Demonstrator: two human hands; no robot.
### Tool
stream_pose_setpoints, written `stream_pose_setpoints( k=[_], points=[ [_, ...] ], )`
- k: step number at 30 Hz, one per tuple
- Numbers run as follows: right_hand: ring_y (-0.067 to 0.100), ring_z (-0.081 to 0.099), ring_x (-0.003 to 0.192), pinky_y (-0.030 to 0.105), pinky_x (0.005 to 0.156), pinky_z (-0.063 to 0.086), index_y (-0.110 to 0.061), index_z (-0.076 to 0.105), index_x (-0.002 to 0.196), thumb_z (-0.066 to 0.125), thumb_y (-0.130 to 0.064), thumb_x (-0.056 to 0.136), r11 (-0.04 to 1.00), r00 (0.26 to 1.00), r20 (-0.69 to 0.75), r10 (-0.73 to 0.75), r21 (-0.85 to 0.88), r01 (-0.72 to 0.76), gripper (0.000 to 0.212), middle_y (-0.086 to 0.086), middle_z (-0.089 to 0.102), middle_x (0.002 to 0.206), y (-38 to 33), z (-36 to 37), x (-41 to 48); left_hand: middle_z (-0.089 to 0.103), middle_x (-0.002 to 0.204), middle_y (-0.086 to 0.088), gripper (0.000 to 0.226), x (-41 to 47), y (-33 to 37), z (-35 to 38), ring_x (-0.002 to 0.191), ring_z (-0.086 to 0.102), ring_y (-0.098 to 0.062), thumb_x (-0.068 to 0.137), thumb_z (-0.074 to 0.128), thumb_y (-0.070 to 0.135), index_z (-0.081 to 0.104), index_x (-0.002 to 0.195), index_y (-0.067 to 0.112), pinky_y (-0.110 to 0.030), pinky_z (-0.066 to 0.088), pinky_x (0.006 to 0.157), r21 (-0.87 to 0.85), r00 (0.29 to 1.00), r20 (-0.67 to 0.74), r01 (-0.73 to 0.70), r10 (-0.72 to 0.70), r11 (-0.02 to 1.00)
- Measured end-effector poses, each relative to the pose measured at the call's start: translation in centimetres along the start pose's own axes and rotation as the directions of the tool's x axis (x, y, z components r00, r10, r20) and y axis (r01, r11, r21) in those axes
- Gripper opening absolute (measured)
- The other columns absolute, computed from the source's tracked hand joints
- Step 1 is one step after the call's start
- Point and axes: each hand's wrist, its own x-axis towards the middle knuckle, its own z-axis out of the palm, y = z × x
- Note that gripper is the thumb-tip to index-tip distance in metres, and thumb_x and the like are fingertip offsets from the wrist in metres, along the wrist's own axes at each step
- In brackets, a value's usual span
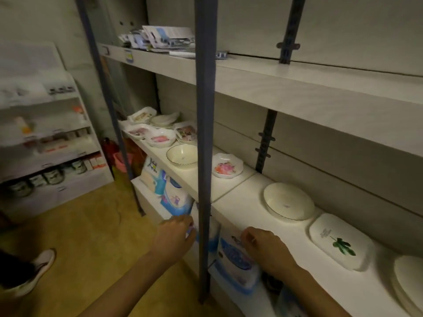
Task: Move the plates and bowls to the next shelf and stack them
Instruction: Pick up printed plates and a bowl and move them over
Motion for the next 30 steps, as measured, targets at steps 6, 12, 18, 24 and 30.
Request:
stream_pose_setpoints(
  k=[6, 12, 18, 24, 30],
  points=[
    [0.015, 0.062, 0.093, 0.026, 0.083, 0.052, -0.022, 0.059, 0.108, 0.041, -0.033, 0.096, 0.997, 0.996, 0.081, -0.041, 0.075, 0.035, 0.024, 0.000, 0.064, 0.108, -9.4, 4.0, 6.9, 0.063, 0.109, 0.004, 0.029, 1.0, -10.8, -2.7, 0.094, 0.059, -0.011, 0.092, 0.041, 0.036, 0.057, 0.113, 0.023, -0.019, 0.040, 0.070, -0.007, 0.999, -0.020, 0.048, -0.049, 0.999],
    [0.008, 0.055, 0.086, 0.020, 0.075, 0.044, -0.022, 0.060, 0.111, 0.044, -0.031, 0.095, 0.992, 0.992, 0.034, -0.121, 0.041, 0.120, 0.025, -0.002, 0.065, 0.112, -16.4, 6.2, 12.2, 0.069, 0.087, 0.004, 0.017, 2.5, -19.1, -4.9, 0.073, 0.064, -0.013, 0.087, 0.054, 0.031, 0.065, 0.095, 0.022, -0.010, 0.024, 0.049, 0.026, 0.996, 0.015, 0.086, -0.087, 0.996],
    [0.016, 0.061, 0.104, 0.024, 0.080, 0.049, -0.020, 0.061, 0.110, 0.042, -0.032, 0.095, 0.991, 0.991, 0.030, -0.130, -0.021, 0.131, 0.026, 0.001, 0.064, 0.118, -19.3, 6.8, 18.6, 0.068, 0.075, 0.005, 0.011, 6.4, -24.4, -5.3, 0.062, 0.062, -0.011, 0.081, 0.060, 0.031, 0.066, 0.083, 0.021, -0.009, 0.020, 0.046, 0.099, 0.995, 0.064, 0.074, -0.080, 0.992],
    [0.017, 0.063, 0.094, 0.029, 0.081, 0.054, -0.021, 0.060, 0.102, 0.043, -0.032, 0.095, 0.997, 0.997, -0.004, -0.077, -0.019, 0.077, 0.022, 0.001, 0.065, 0.111, -20.4, 7.2, 26.6, 0.065, 0.095, 0.002, 0.025, 13.5, -28.6, -4.7, 0.081, 0.056, -0.012, 0.092, 0.044, 0.035, 0.061, 0.099, 0.019, -0.026, 0.048, 0.067, 0.119, 0.996, 0.073, 0.040, -0.049, 0.992],
    [0.015, 0.060, 0.087, 0.028, 0.074, 0.051, -0.019, 0.060, 0.100, 0.040, -0.033, 0.096, 1.000, 0.998, -0.059, 0.012, 0.001, -0.012, 0.025, 0.001, 0.066, 0.105, -20.1, 6.8, 33.5, 0.059, 0.119, 0.003, 0.032, 21.4, -32.4, -4.5, 0.103, 0.056, -0.012, 0.095, 0.036, 0.038, 0.052, 0.119, 0.023, -0.023, 0.046, 0.084, 0.084, 0.989, 0.150, -0.028, 0.015, 0.996]
  ],
)
